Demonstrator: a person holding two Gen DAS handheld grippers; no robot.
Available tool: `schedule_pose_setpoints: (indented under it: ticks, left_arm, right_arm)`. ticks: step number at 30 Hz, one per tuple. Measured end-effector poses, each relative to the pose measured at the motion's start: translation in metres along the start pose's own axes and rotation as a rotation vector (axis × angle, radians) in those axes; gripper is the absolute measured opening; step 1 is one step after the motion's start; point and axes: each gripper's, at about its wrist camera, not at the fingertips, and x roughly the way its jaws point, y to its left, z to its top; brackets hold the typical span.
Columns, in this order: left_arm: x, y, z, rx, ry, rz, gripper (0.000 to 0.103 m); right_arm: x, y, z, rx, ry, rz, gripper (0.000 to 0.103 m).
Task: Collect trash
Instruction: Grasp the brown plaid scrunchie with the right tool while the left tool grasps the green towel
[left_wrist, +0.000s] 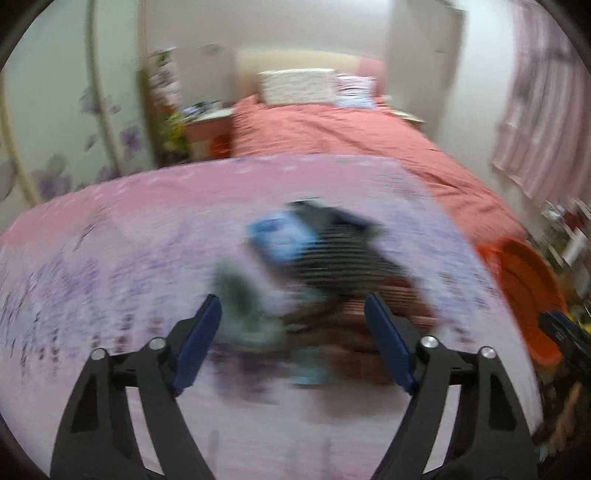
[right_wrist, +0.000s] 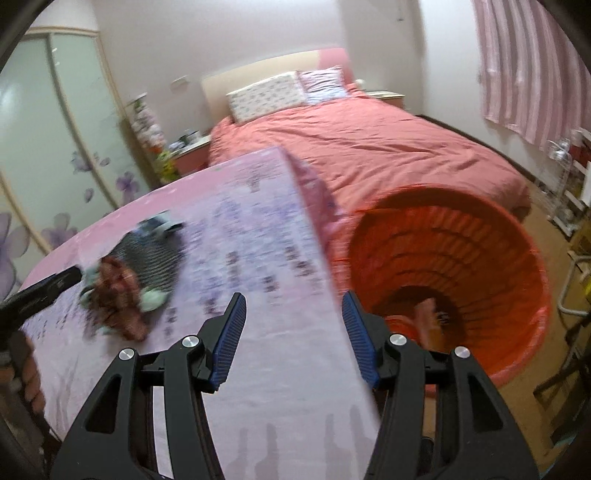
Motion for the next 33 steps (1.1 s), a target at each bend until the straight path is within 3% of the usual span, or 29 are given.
schedule_pose_setpoints:
  ticks: [2, 5, 12, 16, 17, 19, 22, 25, 29, 33]
  left_arm:
    - [0.016, 0.023, 0.002, -0.049, 0.041, 0.017, 0.065]
    - [0.039, 0.045, 0.003, -0.102, 0.096, 0.013, 0.061]
    - [0.066, 0.052, 0.007, -0.116, 0.129, -0.015, 0.046]
    - [0.073, 0.045, 0.003, -0.101, 0.14, -0.044, 0.032]
    - [0.075, 0.045, 0.002, -0.098, 0.144, -0.041, 0.024]
    - [0.077, 0.047, 0.002, -0.101, 0.15, -0.036, 0.016]
    - [0.073, 0.057, -0.002, -0.104, 0.146, -0.007, 0.016]
    - [0.067, 0.07, -0.006, -0.093, 0.138, 0.052, 0.016]
    - [0.064, 0.085, -0.009, -0.097, 0.127, 0.078, 0.025]
    - [0.064, 0.083, -0.01, -0.077, 0.112, 0.098, 0.027]
  right_arm:
    - [0.004, 0.018, -0.001, -0.022, 0.009, 0.038, 0.055]
    - [0.01, 0.046, -0.004, -0.052, 0.025, 0.096, 0.055]
    - [0.025, 0.105, -0.009, -0.132, 0.055, 0.182, 0.054]
    - [0.036, 0.124, -0.01, -0.158, 0.076, 0.199, 0.052]
    - [0.04, 0.129, -0.01, -0.164, 0.085, 0.202, 0.052]
    - [0.047, 0.133, -0.011, -0.171, 0.101, 0.204, 0.044]
    - [0.057, 0.139, -0.012, -0.182, 0.124, 0.202, 0.023]
    - [0.057, 0.137, -0.014, -0.182, 0.119, 0.198, 0.011]
    - [0.052, 0.124, -0.011, -0.136, 0.093, 0.176, 0.008]
    - [0.046, 0.101, -0.003, -0.074, 0.061, 0.134, 0.008]
